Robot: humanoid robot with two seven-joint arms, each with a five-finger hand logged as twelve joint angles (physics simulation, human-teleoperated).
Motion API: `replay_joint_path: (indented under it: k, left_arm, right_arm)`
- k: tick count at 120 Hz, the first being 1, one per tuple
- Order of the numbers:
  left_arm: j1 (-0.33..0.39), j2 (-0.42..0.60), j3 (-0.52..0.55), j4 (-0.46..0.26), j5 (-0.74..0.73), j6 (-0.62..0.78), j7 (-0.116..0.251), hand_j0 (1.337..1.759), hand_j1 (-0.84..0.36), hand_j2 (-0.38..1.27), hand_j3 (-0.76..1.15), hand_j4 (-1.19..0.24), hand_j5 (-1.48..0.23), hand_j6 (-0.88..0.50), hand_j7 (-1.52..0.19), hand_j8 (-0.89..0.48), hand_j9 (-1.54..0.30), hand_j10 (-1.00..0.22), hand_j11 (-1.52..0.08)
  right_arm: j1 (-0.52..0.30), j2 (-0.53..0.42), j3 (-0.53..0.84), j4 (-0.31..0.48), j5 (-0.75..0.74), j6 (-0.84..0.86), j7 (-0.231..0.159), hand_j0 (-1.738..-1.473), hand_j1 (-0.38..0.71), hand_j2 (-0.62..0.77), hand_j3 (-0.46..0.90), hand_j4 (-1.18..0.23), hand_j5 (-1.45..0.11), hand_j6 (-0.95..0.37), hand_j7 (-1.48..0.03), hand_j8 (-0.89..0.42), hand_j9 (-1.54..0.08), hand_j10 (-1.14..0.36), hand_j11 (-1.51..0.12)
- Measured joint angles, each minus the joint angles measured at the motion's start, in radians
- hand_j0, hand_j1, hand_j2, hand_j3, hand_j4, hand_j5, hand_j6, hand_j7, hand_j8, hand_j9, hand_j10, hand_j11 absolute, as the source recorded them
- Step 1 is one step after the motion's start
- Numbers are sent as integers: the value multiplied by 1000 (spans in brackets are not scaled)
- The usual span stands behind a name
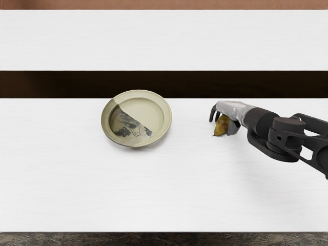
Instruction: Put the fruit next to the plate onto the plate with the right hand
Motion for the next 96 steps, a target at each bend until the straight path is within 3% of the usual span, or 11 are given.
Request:
replay_joint_path:
  k: [25,52,76,96]
  left_arm:
    - [0,0,0,0,0,0,0,1658,325,4,0,-21,-27,-21,-27,-21,-27,-21,-27]
    - [0,0,0,0,0,0,0,1658,325,4,0,-21,-27,-21,-27,-21,-27,-21,-26]
    - [0,0,0,0,0,0,0,1658,325,4,0,-21,-26,-21,-26,-21,-26,-21,-26]
    - [0,0,0,0,0,0,0,1658,325,4,0,-21,-26,-21,-26,-21,-26,-21,-26]
  right_arm:
    - [-2,0,0,-3,-3,-2,1,-1650,254,106,-1,-638,-780,-451,-802,-372,-805,-537,-812]
    - [-3,1,3,-7,1,-2,0,-1651,253,309,0,-722,-876,-545,-907,-468,-900,-604,-905]
    - [1,1,13,-7,7,-4,0,-1652,245,335,0,-730,-945,-566,-944,-459,-952,-589,-958]
    - [20,1,20,-6,17,-4,0,-1652,200,261,0,-732,-966,-593,-956,-478,-966,-607,-974]
